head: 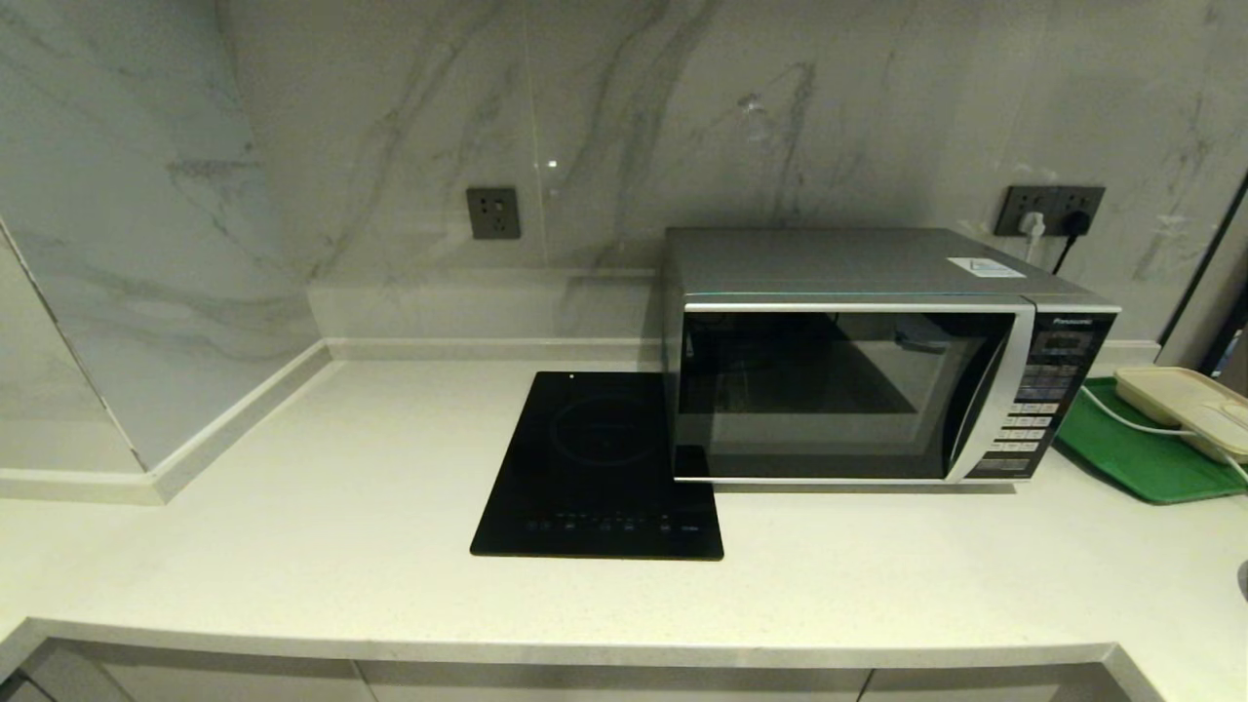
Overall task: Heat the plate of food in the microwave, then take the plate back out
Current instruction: Open the microwave oven
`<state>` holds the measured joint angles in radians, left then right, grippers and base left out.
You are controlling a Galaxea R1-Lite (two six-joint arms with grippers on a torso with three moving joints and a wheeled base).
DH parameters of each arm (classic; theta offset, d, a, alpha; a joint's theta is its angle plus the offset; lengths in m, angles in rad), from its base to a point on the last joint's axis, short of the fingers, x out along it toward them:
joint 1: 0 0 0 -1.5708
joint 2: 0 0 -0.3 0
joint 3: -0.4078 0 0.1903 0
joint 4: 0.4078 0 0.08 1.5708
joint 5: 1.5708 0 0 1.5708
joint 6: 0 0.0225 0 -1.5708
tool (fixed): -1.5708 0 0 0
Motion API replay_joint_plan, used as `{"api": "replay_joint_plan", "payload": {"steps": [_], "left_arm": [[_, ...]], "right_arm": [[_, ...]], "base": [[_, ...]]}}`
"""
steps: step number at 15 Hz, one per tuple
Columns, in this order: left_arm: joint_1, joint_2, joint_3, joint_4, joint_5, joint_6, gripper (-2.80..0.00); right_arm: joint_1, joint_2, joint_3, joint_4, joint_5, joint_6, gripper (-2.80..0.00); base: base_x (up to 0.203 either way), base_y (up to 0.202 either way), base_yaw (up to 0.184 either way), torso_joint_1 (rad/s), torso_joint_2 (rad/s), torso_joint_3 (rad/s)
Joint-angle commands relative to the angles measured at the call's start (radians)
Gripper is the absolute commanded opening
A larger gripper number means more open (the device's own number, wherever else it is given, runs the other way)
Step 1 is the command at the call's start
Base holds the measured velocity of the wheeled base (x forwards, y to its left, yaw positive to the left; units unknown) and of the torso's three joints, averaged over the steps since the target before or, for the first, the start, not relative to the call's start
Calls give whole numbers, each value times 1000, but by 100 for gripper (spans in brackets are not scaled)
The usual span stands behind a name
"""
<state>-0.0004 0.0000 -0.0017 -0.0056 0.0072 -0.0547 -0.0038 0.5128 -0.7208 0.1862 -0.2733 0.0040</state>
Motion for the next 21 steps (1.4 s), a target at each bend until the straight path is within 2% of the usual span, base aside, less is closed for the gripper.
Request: {"api": "replay_joint_plan", "payload": {"steps": [1, 3, 4, 5, 6, 7, 11, 14, 16, 18, 21], "left_arm": [[0, 0, 0, -1, 0, -1, -280], [0, 0, 0, -1, 0, -1, -280], [0, 0, 0, -1, 0, -1, -280], [0, 0, 0, -1, 0, -1, -280], [0, 0, 0, -1, 2, -1, -280], [0, 0, 0, -1, 0, -1, -280], [0, 0, 0, -1, 1, -1, -280], [0, 0, 0, -1, 0, -1, -280], [0, 0, 0, -1, 0, -1, -280], [0, 0, 0, -1, 2, -1, -280], [0, 0, 0, -1, 0, -1, -280]], "right_arm": [[-1, 234, -63, -1, -100, -106, -280], [-1, 344, -69, -8, -191, -122, -280], [3, 412, -69, -14, -282, -124, -280], [20, 465, -67, -20, -366, -126, -280], [65, 491, -63, -23, -405, -127, -280], [87, 526, -60, -30, -418, -121, 0], [123, 756, -54, -178, -441, 34, 0], [215, 982, -71, -259, -567, 269, 0], [279, 1109, -89, -288, -615, 387, 0], [302, 1201, -140, -308, -633, 451, 0], [308, 1280, -213, -320, -637, 481, 0]], "base": [[0, 0, 0, 0, 0, 0], [0, 0, 0, 0, 0, 0], [0, 0, 0, 0, 0, 0], [0, 0, 0, 0, 0, 0], [0, 0, 0, 0, 0, 0], [0, 0, 0, 0, 0, 0], [0, 0, 0, 0, 0, 0], [0, 0, 0, 0, 0, 0], [0, 0, 0, 0, 0, 0], [0, 0, 0, 0, 0, 0], [0, 0, 0, 0, 0, 0]]}}
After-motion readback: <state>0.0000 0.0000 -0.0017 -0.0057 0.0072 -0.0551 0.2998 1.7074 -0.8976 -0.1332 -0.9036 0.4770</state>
